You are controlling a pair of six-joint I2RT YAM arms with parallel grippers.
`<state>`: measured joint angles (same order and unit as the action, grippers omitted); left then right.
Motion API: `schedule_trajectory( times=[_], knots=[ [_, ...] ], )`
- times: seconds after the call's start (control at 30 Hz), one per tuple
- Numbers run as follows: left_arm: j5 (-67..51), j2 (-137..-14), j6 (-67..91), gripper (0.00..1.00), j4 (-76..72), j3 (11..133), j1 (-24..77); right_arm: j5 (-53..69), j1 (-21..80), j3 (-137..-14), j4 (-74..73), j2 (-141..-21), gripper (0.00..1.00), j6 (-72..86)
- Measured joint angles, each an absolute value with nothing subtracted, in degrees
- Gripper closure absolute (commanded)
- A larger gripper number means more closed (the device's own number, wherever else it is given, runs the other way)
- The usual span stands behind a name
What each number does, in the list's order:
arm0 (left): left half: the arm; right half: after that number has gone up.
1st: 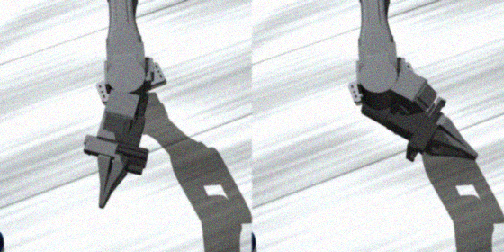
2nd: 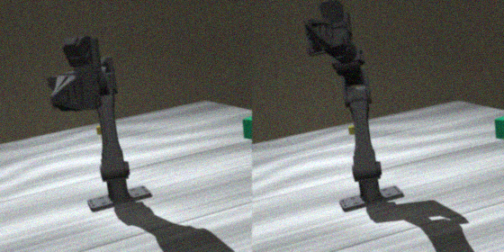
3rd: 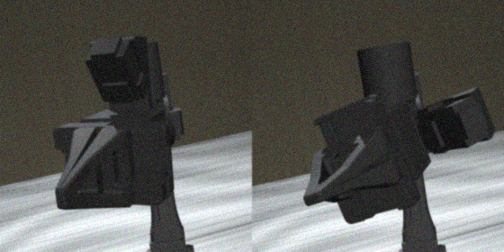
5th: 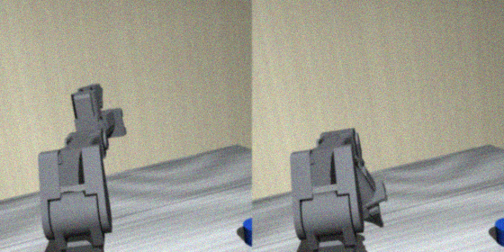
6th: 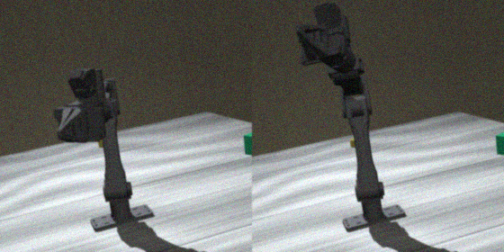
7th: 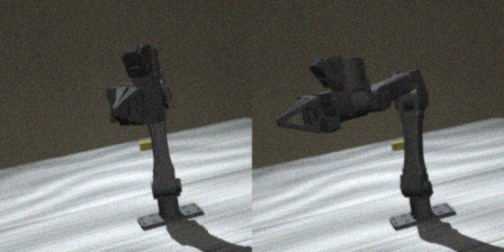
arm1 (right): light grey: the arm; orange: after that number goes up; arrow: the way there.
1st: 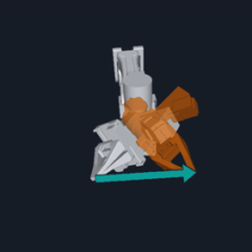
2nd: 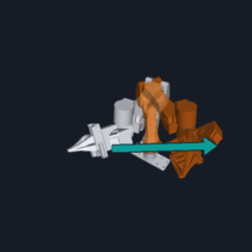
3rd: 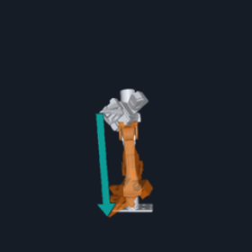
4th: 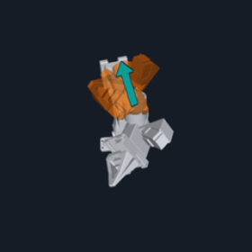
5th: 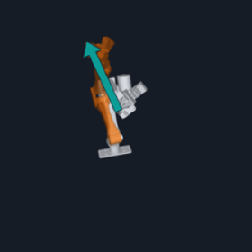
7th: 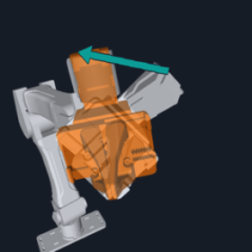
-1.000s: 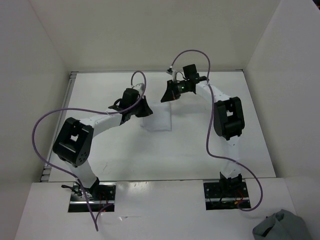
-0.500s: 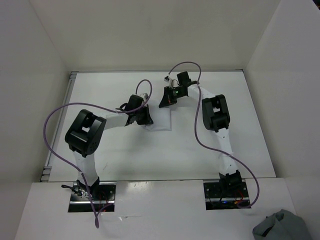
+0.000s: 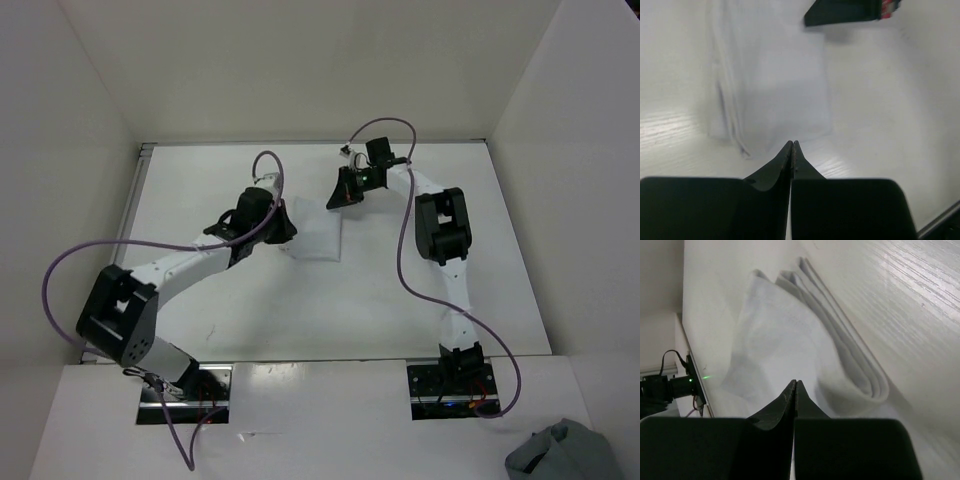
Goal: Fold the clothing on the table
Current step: Fold the skirt
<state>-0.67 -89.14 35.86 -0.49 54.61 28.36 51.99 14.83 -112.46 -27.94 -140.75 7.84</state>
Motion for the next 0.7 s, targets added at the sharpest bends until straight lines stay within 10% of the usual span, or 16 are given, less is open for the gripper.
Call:
schedule_trajectory(
  times=[0.7],
  knots=[
    [-0.1, -98.7, 34.81, 1.0, 0.03, 54.63, 30.52, 53.39, 15.16, -98.32, -34.89, -130.74, 1.0, -5.41]
  ],
)
